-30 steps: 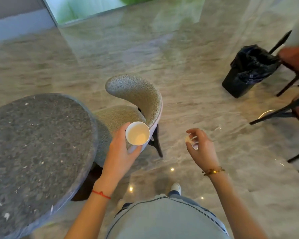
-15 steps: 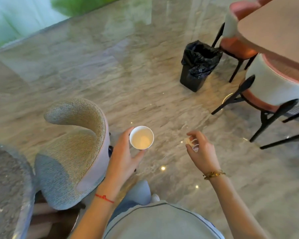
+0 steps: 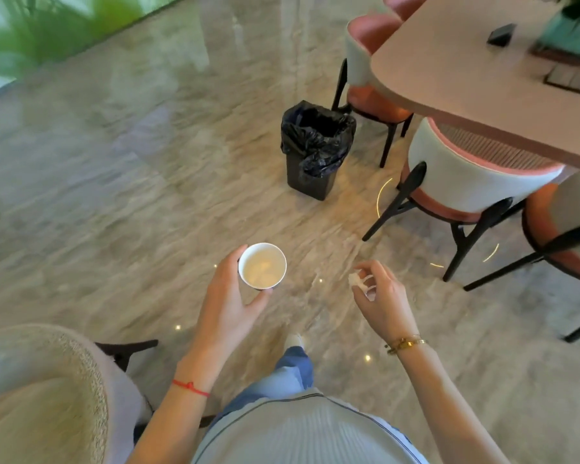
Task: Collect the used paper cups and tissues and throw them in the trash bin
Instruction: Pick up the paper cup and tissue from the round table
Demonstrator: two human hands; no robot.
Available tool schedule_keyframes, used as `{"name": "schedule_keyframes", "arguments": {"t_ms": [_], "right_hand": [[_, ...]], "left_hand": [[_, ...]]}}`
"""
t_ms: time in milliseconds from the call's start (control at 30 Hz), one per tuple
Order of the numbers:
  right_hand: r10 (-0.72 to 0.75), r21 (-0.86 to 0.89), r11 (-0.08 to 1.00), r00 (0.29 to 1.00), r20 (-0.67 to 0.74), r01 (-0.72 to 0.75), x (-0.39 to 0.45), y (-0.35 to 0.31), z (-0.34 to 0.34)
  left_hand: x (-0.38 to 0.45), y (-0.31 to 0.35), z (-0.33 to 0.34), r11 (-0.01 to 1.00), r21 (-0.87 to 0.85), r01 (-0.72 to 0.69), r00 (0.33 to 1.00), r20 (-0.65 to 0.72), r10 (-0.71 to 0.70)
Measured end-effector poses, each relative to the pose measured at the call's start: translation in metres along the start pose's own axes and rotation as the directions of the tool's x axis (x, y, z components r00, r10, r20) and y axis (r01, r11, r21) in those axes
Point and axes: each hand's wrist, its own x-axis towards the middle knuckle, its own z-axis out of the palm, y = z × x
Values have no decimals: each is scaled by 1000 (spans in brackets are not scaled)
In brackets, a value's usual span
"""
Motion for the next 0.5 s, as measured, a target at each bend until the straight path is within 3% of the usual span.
{"name": "schedule_keyframes", "arguments": {"t_ms": [267,500], "right_hand": [[39,-17,999,995,-93,-41,159,0,-19],[107,-9,994,988,-113,-109,269,17,-16]], "left_hand": [[188,10,25,994,27,-106,992,66,104],[311,4,56,994,59,-90,991,104,83]]}}
